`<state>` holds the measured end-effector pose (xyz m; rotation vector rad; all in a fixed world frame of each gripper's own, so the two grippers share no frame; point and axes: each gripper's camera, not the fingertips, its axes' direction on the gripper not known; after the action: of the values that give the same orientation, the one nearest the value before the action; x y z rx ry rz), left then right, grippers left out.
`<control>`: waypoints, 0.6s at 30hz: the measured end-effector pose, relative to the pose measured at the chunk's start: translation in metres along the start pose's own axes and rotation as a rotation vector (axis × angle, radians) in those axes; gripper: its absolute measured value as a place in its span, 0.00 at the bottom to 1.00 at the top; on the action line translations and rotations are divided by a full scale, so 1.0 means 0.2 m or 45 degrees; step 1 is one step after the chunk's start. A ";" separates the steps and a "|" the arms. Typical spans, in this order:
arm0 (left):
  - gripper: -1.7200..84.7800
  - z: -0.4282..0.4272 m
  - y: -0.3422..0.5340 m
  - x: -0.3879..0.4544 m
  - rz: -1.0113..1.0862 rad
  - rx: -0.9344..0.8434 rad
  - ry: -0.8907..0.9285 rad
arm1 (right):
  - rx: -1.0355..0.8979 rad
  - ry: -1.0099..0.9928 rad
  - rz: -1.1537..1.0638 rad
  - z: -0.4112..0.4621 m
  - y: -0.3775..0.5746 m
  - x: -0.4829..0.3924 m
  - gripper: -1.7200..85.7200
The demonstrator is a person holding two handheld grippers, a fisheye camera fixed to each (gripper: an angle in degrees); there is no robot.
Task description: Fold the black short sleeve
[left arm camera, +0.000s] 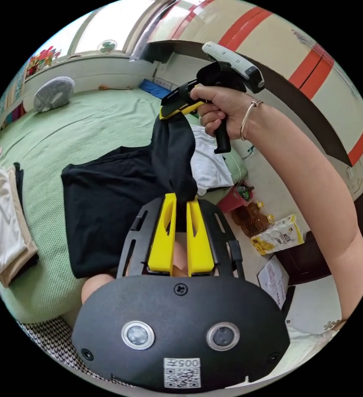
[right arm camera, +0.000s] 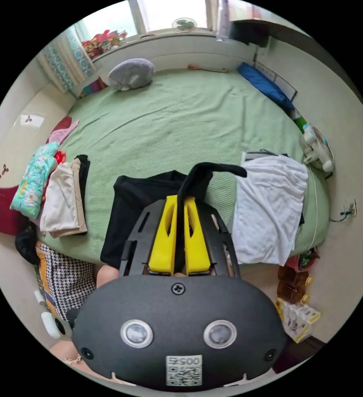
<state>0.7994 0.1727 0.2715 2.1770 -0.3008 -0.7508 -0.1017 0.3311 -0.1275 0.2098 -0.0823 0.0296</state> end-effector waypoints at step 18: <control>0.10 -0.27 0.64 -1.23 -0.560 -0.055 -0.251 | -0.069 -0.078 -0.524 0.51 0.19 -1.09 0.08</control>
<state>0.6398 0.2312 0.4975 2.1545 0.1026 -1.2067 -0.3294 0.3421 -0.0379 0.1707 -0.0999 -0.3887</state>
